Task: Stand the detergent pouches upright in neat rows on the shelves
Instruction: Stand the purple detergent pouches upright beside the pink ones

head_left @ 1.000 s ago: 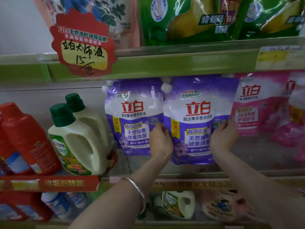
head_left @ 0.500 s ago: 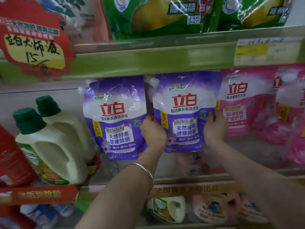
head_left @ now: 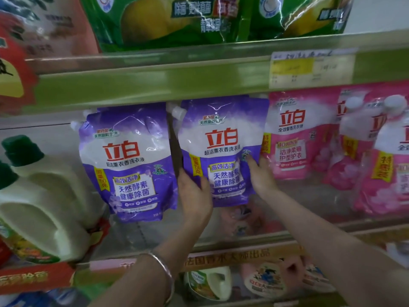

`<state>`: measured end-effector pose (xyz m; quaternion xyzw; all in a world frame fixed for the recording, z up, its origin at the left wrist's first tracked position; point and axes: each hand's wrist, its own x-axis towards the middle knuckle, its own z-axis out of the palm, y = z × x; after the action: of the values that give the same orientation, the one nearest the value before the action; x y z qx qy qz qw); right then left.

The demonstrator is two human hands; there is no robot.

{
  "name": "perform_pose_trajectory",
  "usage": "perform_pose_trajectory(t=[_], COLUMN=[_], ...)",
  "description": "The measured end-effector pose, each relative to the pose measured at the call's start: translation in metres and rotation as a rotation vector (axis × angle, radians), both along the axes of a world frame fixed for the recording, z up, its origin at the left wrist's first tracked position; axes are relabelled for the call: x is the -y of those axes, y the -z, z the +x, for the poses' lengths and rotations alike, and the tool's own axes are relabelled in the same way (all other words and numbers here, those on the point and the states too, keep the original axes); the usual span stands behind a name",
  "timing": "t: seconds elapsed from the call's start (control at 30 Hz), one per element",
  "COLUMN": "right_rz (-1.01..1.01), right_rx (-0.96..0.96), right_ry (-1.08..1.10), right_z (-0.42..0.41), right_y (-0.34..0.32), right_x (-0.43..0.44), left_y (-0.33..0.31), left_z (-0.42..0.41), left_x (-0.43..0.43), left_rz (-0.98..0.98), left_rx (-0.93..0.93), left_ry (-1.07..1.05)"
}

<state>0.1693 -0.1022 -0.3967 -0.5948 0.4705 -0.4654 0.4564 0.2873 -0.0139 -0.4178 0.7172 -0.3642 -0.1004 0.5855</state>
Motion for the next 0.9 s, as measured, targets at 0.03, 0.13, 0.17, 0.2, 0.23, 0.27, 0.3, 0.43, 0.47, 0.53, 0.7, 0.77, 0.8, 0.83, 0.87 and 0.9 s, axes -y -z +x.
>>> perform_pose_trajectory(t=[0.03,0.13,0.17,0.2,0.23,0.27,0.3,0.43,0.47,0.53,0.7,0.77,0.8,0.83,0.87,0.9], right_rz=[0.087,0.256,0.278,0.297,0.316,0.332,0.357,0.443,0.452,0.472,0.457,0.462,0.467,0.468,0.466,0.466], right_rx=[0.042,0.203,0.262,0.305,0.329,0.338,0.347,0.423,0.428,0.440,0.382,0.369,0.370,0.374,0.367,0.355], right_ry=[-0.028,-0.081,-0.108,-0.143,-0.176,-0.198,-0.209,-0.278,-0.286,-0.323,-0.299,-0.297,-0.305,-0.312,-0.315,-0.313], right_z=[0.000,-0.002,-0.001,0.000,0.000,0.000,0.000,0.000,-0.001,-0.002,0.002,0.004,0.004,0.005,0.004,0.005], right_y=[0.002,0.011,0.014,0.017,0.016,0.016,0.018,0.026,0.026,0.024,0.023,0.023,0.023,0.021,0.021,0.021], right_x=[0.001,0.016,0.022,0.025,0.023,0.021,0.021,0.026,0.027,0.028,0.026,0.023,0.022,0.021,0.020,0.019], left_y=[0.002,0.004,0.006,0.007,0.009,0.011,0.013,0.017,0.016,0.016,0.021,0.021,0.022,0.021,0.021,0.021], left_z=[-0.002,-0.006,-0.006,-0.006,-0.006,-0.005,-0.005,-0.004,-0.004,-0.004,-0.001,0.001,0.002,0.002,0.003,0.003], left_x=[-0.001,-0.001,0.001,0.003,0.005,0.007,0.008,0.011,0.013,0.014,0.018,0.018,0.018,0.018,0.017,0.017], left_rz=[-0.030,-0.094,-0.094,-0.085,-0.077,-0.068,-0.061,-0.050,-0.052,-0.048,-0.032,-0.024,-0.023,-0.022,-0.018,-0.012], left_rx=[-0.057,-0.160,-0.157,-0.144,-0.133,-0.129,-0.132,-0.156,-0.153,-0.137,-0.075,-0.067,-0.064,-0.056,-0.045,-0.036], left_ry=[0.047,0.119,0.122,0.118,0.112,0.106,0.102,0.086,0.085,0.082,0.056,0.041,0.033,0.028,0.024,0.019])
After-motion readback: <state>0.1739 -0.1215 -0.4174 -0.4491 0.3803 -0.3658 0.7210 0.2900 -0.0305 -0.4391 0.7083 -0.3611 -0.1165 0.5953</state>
